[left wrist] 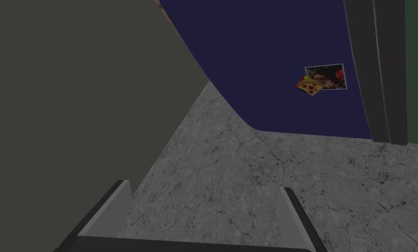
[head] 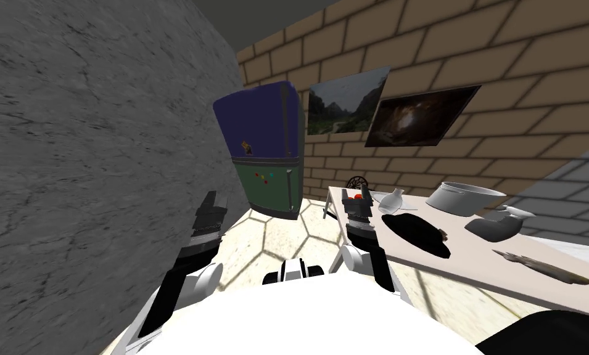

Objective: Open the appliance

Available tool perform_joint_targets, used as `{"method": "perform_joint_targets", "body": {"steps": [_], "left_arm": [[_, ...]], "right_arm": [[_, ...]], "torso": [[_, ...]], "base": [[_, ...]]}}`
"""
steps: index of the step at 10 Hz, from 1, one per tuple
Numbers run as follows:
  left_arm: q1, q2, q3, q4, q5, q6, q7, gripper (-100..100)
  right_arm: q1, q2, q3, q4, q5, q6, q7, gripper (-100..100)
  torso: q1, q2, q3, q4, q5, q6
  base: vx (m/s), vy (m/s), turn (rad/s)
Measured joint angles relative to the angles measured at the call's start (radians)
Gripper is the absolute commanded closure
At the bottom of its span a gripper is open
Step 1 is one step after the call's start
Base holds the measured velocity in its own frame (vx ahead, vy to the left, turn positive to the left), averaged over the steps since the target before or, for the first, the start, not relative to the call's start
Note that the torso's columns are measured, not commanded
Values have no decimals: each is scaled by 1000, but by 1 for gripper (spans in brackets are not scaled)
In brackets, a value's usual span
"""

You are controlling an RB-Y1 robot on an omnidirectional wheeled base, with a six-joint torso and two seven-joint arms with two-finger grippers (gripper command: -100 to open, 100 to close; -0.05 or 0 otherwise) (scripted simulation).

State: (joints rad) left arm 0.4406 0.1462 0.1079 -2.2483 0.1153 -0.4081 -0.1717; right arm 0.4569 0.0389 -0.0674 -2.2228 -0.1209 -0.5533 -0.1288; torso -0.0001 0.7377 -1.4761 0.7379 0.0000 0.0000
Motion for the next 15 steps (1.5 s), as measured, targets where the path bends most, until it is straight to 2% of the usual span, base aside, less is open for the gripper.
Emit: {"method": "perform_joint_targets", "body": {"steps": [4,6,10,14,15], "left_arm": [[-49,91,39,68,2,74,-8,-100],[-78,132,58,92,1,128,-16,-100],[-153,246,121,192,12,221,-18,-100],[-209,331,167,254,15,318,-26,-100],[-233,358,177,292,15,336,-28,-100]], "right_arm": [[0,0,0,0,0,0,0,0],[0,0,0,0,0,0,0,0],[0,0,0,0,0,0,0,0],[0,0,0,0,0,0,0,0],[0,0,0,0,0,0,0,0]], "torso": [[0,0,0,0,0,0],[0,1,0,0,0,0],[0,0,0,0,0,0],[1,1,0,0,0,0],[0,0,0,0,0,1]], "base": [[10,-38,-229],[7,-48,-257],[19,-45,-272],[15,-36,-217],[19,-45,-304]]}}
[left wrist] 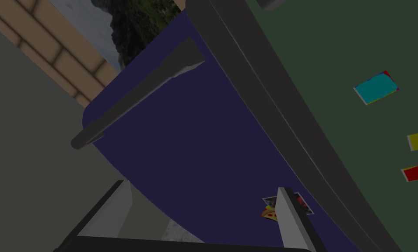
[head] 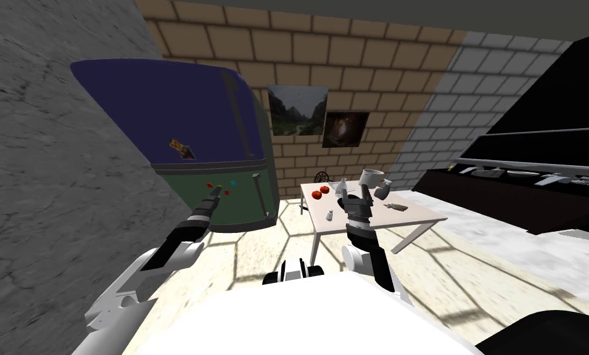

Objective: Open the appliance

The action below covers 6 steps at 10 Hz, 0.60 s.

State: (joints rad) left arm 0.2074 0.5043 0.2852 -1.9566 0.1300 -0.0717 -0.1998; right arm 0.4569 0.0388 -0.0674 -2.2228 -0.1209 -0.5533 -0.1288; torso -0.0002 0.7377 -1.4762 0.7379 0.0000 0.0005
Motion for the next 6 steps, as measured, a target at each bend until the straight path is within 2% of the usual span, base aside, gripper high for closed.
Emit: {"method": "perform_joint_targets", "body": {"steps": [1,2,3,4,5,6], "left_arm": [[-11,28,16,24,3,22,-1,-100],[-37,49,27,54,0,52,-5,-100],[-39,72,38,69,5,63,-4,-100],[-42,97,51,86,8,75,-1,-100],[-58,142,70,122,17,93,5,-100],[-72,152,75,133,15,113,4,-100]], "right_arm": [[0,0,0,0,0,0,0,0],[0,0,0,0,0,0,0,0],[0,0,0,0,0,0,0,0],[0,0,0,0,0,0,0,0],[0,0,0,0,0,0,0,0],[0,0,0,0,0,0,0,0]], "torso": [[-1,0,0,0,0,-1],[0,0,0,0,0,0],[1,1,0,0,0,-2],[1,1,1,0,0,0],[0,1,0,0,0,0],[1,0,0,0,0,-1]], "base": [[28,-43,-335],[21,-26,-83],[17,-31,-150],[18,-37,-326],[18,-21,-97],[20,-27,-170]]}}
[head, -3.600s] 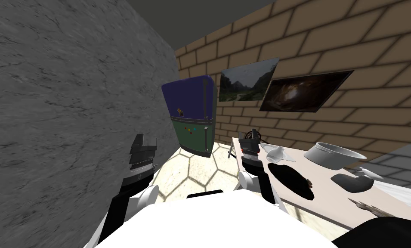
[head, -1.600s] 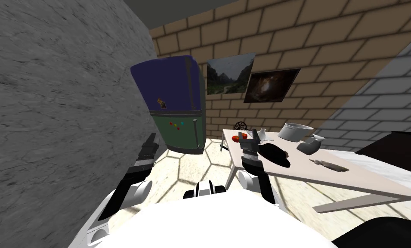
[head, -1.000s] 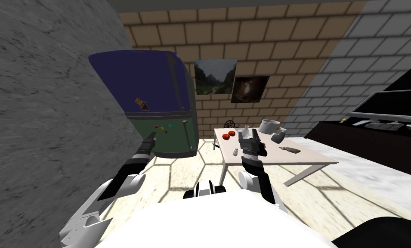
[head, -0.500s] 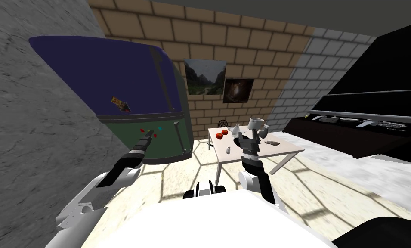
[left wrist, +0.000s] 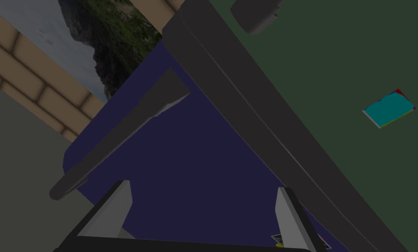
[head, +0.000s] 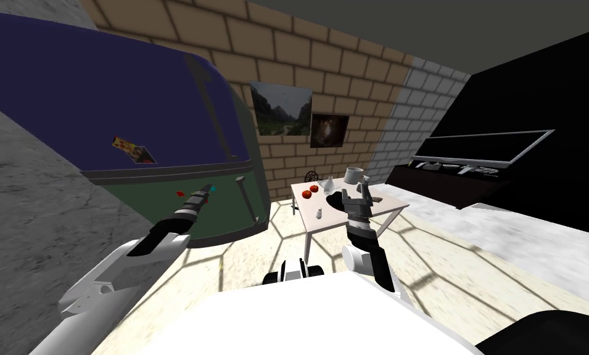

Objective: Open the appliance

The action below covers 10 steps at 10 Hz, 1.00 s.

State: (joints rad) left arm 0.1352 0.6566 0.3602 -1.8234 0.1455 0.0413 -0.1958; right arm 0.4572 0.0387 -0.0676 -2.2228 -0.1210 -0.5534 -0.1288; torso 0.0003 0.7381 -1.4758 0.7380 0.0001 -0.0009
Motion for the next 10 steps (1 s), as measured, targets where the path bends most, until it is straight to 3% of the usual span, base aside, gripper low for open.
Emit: {"method": "perform_joint_targets", "body": {"steps": [10], "left_arm": [[-140,208,89,223,4,191,-12,-100]], "right_arm": [[0,0,0,0,0,0,0,0]], "torso": [[-1,-1,-1,0,0,1]], "base": [[23,-26,-195]]}}
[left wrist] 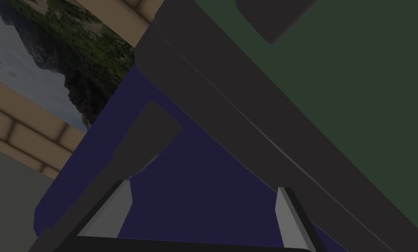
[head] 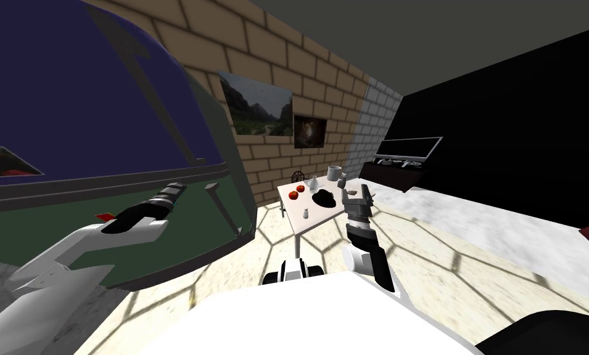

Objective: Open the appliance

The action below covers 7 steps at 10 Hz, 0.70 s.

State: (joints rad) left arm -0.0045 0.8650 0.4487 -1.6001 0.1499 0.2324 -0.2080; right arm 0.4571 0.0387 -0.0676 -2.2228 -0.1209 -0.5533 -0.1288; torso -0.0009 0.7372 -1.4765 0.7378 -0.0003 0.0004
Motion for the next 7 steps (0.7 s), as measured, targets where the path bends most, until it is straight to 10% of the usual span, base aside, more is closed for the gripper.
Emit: {"method": "perform_joint_targets", "body": {"steps": [7], "left_arm": [[-86,148,73,142,4,142,-6,-100]], "right_arm": [[0,0,0,0,0,0,0,0]], "torso": [[1,1,0,0,0,-1]], "base": [[26,-21,-175]]}}
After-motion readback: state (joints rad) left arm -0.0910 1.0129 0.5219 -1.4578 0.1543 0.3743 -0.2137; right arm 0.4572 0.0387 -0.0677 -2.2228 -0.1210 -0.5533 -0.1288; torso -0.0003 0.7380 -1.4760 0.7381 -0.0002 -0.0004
